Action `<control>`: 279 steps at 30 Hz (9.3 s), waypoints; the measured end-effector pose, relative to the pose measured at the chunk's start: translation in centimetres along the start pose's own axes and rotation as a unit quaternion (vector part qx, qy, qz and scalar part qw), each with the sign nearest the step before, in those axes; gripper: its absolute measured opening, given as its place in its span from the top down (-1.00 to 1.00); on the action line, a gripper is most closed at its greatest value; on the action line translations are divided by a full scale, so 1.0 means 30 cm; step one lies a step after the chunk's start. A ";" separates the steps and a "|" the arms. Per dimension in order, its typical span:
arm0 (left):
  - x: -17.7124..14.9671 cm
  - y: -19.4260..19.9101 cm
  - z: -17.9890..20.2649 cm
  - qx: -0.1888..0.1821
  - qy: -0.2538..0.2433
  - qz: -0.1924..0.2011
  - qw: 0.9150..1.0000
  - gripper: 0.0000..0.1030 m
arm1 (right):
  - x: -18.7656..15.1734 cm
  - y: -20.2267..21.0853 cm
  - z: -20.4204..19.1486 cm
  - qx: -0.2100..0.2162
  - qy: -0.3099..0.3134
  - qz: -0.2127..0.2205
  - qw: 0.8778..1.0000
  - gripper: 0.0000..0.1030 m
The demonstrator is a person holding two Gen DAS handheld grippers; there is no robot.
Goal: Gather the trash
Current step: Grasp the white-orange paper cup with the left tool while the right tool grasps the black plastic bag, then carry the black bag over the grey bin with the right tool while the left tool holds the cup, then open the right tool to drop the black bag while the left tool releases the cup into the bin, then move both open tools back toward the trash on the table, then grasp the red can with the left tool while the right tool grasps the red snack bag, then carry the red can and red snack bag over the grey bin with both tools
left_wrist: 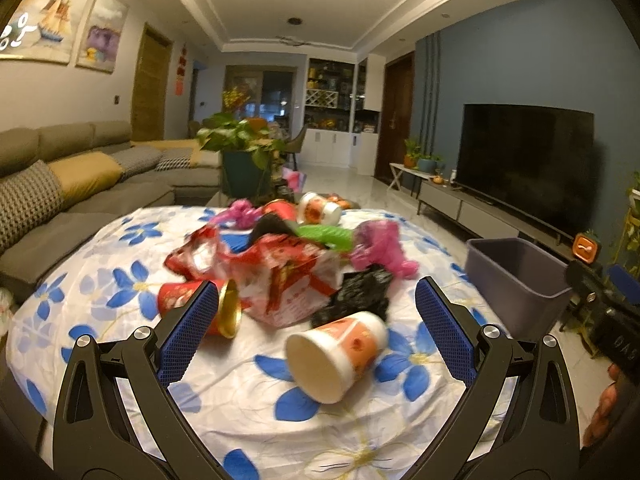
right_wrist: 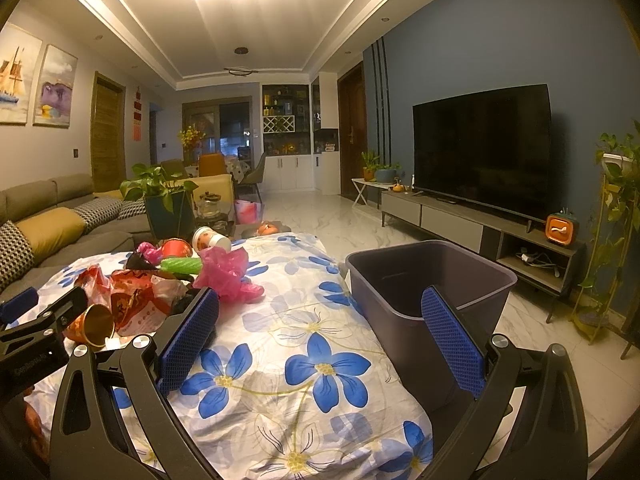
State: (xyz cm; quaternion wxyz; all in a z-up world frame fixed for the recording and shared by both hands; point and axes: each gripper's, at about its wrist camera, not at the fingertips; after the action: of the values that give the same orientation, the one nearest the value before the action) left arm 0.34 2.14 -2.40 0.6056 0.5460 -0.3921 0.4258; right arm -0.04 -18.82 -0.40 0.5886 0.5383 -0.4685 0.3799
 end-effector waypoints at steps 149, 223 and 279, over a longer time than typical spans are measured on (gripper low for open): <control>0.099 -0.714 0.862 -0.397 -0.093 -0.050 0.912 0.96 | 0.017 -0.507 0.488 -0.092 -0.075 0.037 0.992 0.03; -0.112 -0.285 -0.375 0.093 0.071 -0.063 0.991 0.13 | -0.145 -0.287 -0.417 0.165 0.046 0.001 0.985 -0.47; -0.078 -0.062 -0.481 0.089 0.111 0.003 0.990 0.96 | -0.137 -0.140 -0.485 0.228 0.082 0.014 0.970 0.91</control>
State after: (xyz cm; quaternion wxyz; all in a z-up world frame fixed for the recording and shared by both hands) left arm 1.46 16.22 -6.59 0.5928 0.5460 -0.2845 0.5192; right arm 4.91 -4.75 -5.25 0.4818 0.6183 -0.3272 0.5278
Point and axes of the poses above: each gripper's, at about its wrist camera, not at the fingertips, and y roughly against the way its jaws point, z to its right, x to its top, and after that the axes turned 3 degrees about -x, right-handed
